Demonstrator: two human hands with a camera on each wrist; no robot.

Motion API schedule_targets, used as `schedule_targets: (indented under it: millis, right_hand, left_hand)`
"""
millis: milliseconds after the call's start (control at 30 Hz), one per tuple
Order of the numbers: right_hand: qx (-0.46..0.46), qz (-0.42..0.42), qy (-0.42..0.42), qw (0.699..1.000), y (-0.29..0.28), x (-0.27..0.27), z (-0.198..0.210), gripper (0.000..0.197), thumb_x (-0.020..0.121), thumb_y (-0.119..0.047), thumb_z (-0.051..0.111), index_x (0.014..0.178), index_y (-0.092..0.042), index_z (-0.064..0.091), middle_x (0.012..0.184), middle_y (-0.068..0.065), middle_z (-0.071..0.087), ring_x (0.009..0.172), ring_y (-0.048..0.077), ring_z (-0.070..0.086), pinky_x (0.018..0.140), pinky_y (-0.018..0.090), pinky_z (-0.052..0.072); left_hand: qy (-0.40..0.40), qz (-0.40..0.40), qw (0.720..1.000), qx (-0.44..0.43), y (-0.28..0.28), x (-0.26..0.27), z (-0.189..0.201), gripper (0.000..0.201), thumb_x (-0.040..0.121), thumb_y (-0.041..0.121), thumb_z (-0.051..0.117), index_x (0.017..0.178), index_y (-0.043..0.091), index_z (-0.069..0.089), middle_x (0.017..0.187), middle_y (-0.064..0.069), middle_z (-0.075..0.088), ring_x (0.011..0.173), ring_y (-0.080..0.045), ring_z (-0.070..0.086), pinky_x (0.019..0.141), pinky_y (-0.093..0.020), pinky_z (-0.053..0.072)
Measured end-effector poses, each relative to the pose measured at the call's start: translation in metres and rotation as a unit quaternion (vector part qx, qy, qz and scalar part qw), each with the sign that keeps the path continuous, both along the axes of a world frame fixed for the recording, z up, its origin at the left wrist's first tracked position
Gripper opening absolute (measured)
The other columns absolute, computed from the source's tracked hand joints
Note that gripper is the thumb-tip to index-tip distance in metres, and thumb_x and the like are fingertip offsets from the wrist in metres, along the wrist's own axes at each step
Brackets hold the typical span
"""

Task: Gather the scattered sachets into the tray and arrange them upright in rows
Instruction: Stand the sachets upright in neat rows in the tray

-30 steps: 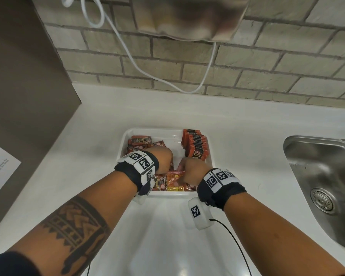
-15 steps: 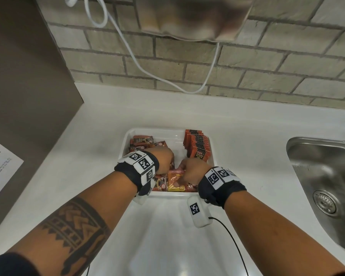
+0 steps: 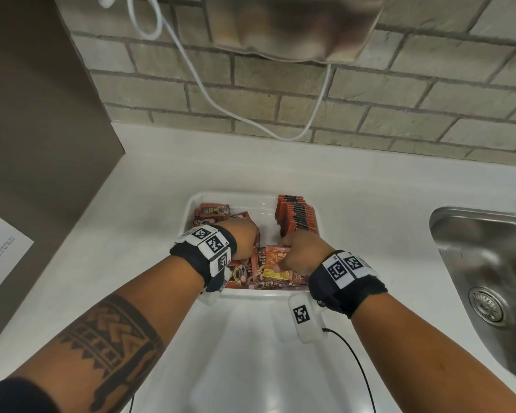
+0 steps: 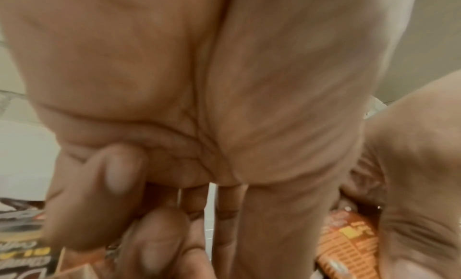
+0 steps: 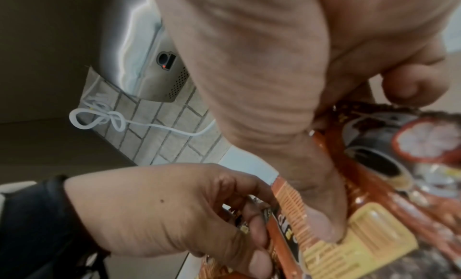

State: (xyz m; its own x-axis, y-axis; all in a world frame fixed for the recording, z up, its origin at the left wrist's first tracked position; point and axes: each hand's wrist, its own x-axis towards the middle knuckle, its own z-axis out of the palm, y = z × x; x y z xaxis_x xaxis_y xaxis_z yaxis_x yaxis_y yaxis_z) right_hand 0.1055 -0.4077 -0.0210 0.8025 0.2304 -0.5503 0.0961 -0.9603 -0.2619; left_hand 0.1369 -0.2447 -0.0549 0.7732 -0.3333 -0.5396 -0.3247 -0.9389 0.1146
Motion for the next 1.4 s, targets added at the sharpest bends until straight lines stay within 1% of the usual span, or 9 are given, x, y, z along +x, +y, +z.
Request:
schedule_targets:
  millis: [333,467,633,833,933,1000,1133,1233,1400]
  right_hand:
    - [0.054,-0.051,-0.044,0.996,-0.022,-0.004,0.004,0.042,0.085,-0.026,0.075,0.125,-0.019,0.066,0.115,0.002,0.068,0.105,0.021,0.062,0.09,0.03,0.051]
    - [0.072,-0.069,-0.049,0.994,-0.03,-0.005,0.003,0.036,0.085,-0.027,0.076,0.12,-0.022,0.067,0.103,-0.002,0.065,0.097,0.019,0.063,0.082,0.028,0.049]
    - [0.091,-0.071,-0.068,0.991,-0.035,-0.007,0.005,0.031,0.084,-0.028,0.075,0.113,-0.021,0.069,0.102,-0.001,0.067,0.092,0.018,0.062,0.076,0.026,0.045]
    - [0.124,-0.096,-0.057,0.986,-0.041,-0.005,0.007,0.032,0.083,-0.026,0.077,0.113,-0.018,0.07,0.102,0.002,0.071,0.093,0.02,0.066,0.086,0.034,0.055]
    - [0.127,-0.098,-0.046,0.986,-0.041,-0.007,0.004,0.034,0.083,-0.027,0.078,0.115,-0.019,0.069,0.104,0.002,0.07,0.094,0.02,0.066,0.088,0.035,0.055]
    - [0.128,-0.098,-0.041,0.986,-0.04,-0.008,0.001,0.036,0.082,-0.03,0.079,0.115,-0.018,0.069,0.104,0.002,0.07,0.095,0.021,0.066,0.09,0.037,0.055]
    - [0.136,-0.101,-0.033,0.985,-0.039,-0.008,0.001,0.04,0.081,-0.03,0.08,0.118,-0.016,0.068,0.106,0.004,0.07,0.097,0.024,0.066,0.092,0.04,0.055]
    - [0.153,-0.104,-0.035,0.982,-0.041,-0.008,0.002,0.037,0.081,-0.029,0.08,0.115,-0.017,0.069,0.104,0.004,0.071,0.094,0.023,0.067,0.089,0.039,0.056]
    - [0.16,-0.085,-0.019,0.983,-0.038,-0.012,0.001,0.038,0.083,-0.026,0.08,0.118,-0.018,0.068,0.104,0.001,0.071,0.092,0.018,0.067,0.08,0.032,0.056]
  left_hand:
    - [0.002,-0.007,1.0,-0.003,-0.003,0.0,0.005,0.039,0.085,0.017,0.073,0.122,0.007,0.068,0.119,-0.011,0.069,0.106,-0.028,0.065,0.09,-0.035,0.056]
    - [0.004,-0.011,1.0,-0.012,-0.002,-0.002,0.007,0.044,0.083,0.019,0.076,0.124,0.008,0.067,0.121,-0.011,0.068,0.108,-0.029,0.064,0.093,-0.037,0.055]
    - [0.007,-0.002,1.0,-0.022,-0.004,-0.005,0.012,0.049,0.083,0.017,0.077,0.13,0.01,0.064,0.125,-0.01,0.066,0.111,-0.029,0.063,0.094,-0.037,0.054]
    - [0.018,0.005,0.999,-0.034,-0.003,-0.008,0.019,0.039,0.087,0.018,0.071,0.125,0.009,0.065,0.121,-0.009,0.067,0.107,-0.028,0.064,0.089,-0.036,0.056]
    - [0.031,0.013,0.998,-0.05,-0.004,-0.008,0.021,0.04,0.083,0.023,0.077,0.12,0.014,0.065,0.115,-0.005,0.067,0.103,-0.025,0.063,0.088,-0.037,0.055]
    - [0.043,0.018,0.997,-0.064,-0.005,-0.008,0.021,0.036,0.082,0.027,0.08,0.114,0.015,0.069,0.11,-0.002,0.069,0.098,-0.021,0.062,0.082,-0.031,0.052]
    - [0.048,0.02,0.996,-0.078,-0.005,-0.01,0.022,0.024,0.087,0.025,0.075,0.107,0.012,0.073,0.102,-0.003,0.071,0.092,-0.021,0.062,0.077,-0.028,0.046]
    - [0.039,0.04,0.993,-0.107,-0.002,-0.01,0.026,0.019,0.09,0.025,0.073,0.1,0.01,0.073,0.098,-0.005,0.071,0.091,-0.023,0.063,0.079,-0.03,0.048]
    - [0.032,0.094,0.98,-0.171,0.002,-0.009,0.032,0.009,0.085,0.02,0.079,0.092,0.017,0.074,0.075,0.008,0.067,0.073,-0.013,0.062,0.067,-0.024,0.047]
